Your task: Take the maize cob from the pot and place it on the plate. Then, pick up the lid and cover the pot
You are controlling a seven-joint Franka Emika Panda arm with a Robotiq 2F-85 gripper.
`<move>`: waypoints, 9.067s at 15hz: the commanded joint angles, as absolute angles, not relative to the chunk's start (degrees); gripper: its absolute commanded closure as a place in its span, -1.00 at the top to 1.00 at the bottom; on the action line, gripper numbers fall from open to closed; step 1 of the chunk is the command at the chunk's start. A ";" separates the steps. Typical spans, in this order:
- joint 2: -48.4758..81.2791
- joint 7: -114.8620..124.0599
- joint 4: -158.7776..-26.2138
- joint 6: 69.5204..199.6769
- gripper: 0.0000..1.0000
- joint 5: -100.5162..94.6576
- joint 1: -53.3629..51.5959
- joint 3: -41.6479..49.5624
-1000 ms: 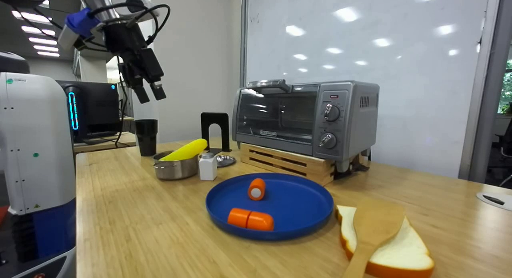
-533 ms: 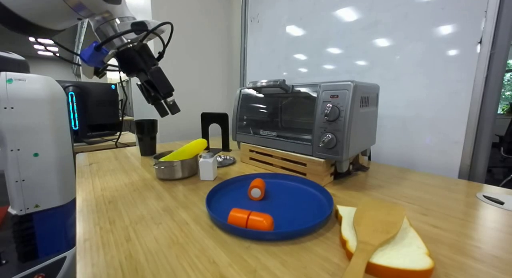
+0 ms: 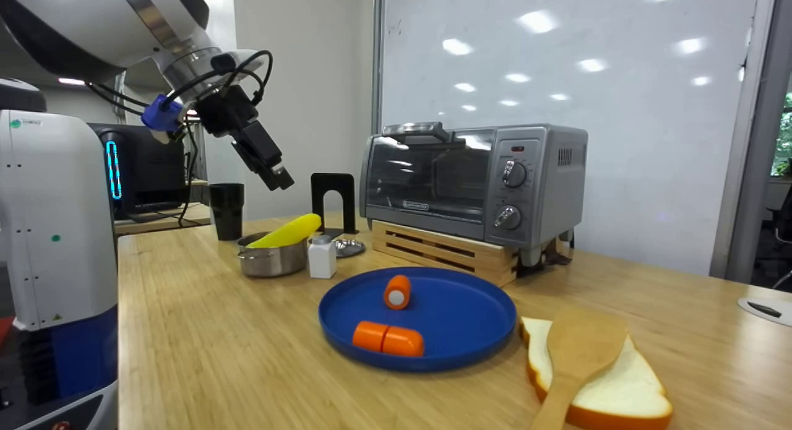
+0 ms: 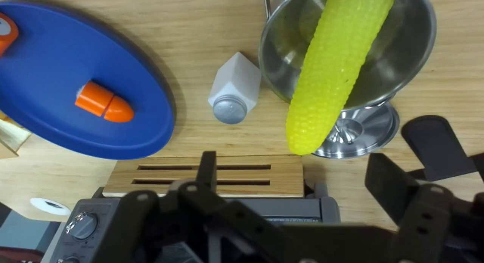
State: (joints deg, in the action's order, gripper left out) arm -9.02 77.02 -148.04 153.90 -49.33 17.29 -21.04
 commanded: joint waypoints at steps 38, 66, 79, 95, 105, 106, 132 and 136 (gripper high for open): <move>9.03 92.23 -138.48 157.82 0.37 -71.84 18.17 -18.06; -27.07 30.31 -160.25 161.88 -0.62 -15.40 8.00 5.86; -24.43 16.68 -157.75 155.26 -0.62 3.91 21.69 15.74; -5.84 24.24 -142.85 147.65 -0.62 8.96 23.34 18.03; 4.33 28.76 -138.22 150.15 -0.62 7.14 21.27 18.69; 5.02 29.08 -137.79 150.35 -0.62 7.00 20.82 18.64; -1.02 37.59 -140.08 151.18 1.00 -11.25 9.97 18.49; -8.82 39.41 -139.75 150.17 1.00 -16.83 7.86 10.81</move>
